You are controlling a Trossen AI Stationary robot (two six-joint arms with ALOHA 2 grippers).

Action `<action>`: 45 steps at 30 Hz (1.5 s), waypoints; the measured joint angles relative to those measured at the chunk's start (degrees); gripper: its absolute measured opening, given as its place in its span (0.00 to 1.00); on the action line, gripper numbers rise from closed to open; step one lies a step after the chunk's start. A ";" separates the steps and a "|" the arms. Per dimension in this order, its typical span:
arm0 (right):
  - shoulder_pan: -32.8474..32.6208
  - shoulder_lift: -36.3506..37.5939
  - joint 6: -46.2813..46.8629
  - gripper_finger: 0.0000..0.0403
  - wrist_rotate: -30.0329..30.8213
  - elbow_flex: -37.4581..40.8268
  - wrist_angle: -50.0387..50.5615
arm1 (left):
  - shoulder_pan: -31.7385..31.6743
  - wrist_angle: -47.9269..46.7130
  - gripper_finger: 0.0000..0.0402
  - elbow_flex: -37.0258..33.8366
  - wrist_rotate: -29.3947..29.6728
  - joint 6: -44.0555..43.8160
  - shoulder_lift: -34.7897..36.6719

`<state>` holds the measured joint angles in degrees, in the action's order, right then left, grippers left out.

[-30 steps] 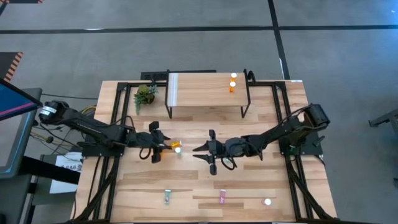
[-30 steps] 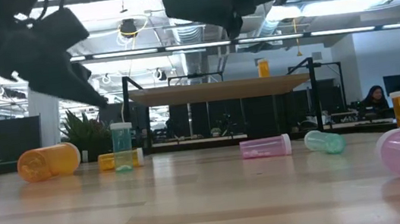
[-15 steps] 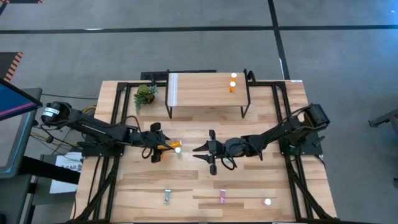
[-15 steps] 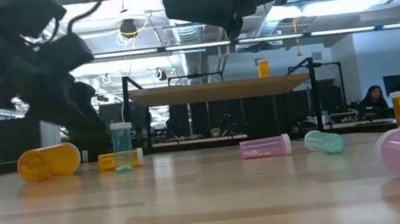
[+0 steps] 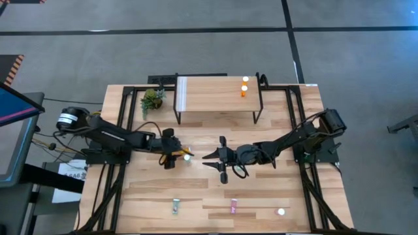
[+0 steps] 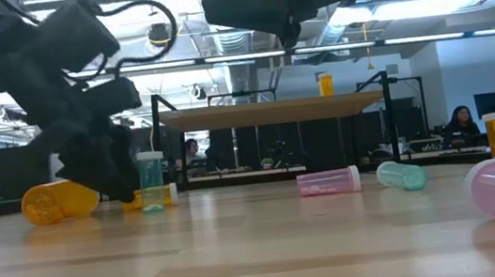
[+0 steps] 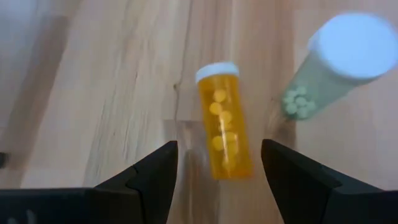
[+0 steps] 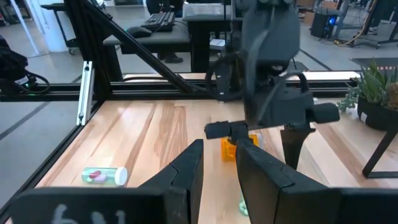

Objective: Pick and place medicine bottles onto shelf by color
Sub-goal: Put the small orange pill bottle on the shelf aligned with the other small orange pill bottles

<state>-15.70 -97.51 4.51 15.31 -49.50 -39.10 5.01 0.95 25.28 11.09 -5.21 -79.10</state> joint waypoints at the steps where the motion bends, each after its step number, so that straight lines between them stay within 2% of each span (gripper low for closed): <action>1: -0.02 0.00 0.00 0.29 0.00 0.00 0.03 | -0.16 0.17 0.55 0.22 -0.20 0.04 -0.86; 8: -0.02 0.00 0.02 0.29 0.00 0.00 0.12 | -0.65 0.65 0.50 0.53 -0.45 0.03 -3.33; 23: -0.02 0.02 0.15 0.29 -0.02 0.00 0.27 | -0.67 -0.25 0.20 0.46 -0.66 0.12 -1.96; 27: -0.02 0.02 0.13 0.29 -0.02 0.00 0.27 | -0.71 -0.68 0.17 0.39 0.20 0.26 1.66; 35: -0.66 0.48 -0.16 0.29 -0.04 0.00 0.45 | -0.71 -1.45 0.22 0.42 0.46 1.09 14.09; 40: -1.96 4.70 -1.91 0.29 -0.02 0.00 0.55 | -0.52 -0.92 0.20 0.42 0.13 1.14 22.77; 45: -4.35 9.66 -5.12 0.29 -0.02 -0.04 0.77 | -0.52 5.69 0.20 0.44 -3.42 2.60 27.98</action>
<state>-20.06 -87.86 -0.60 15.29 -49.54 -38.33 4.49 6.64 25.71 7.67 -2.62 -51.11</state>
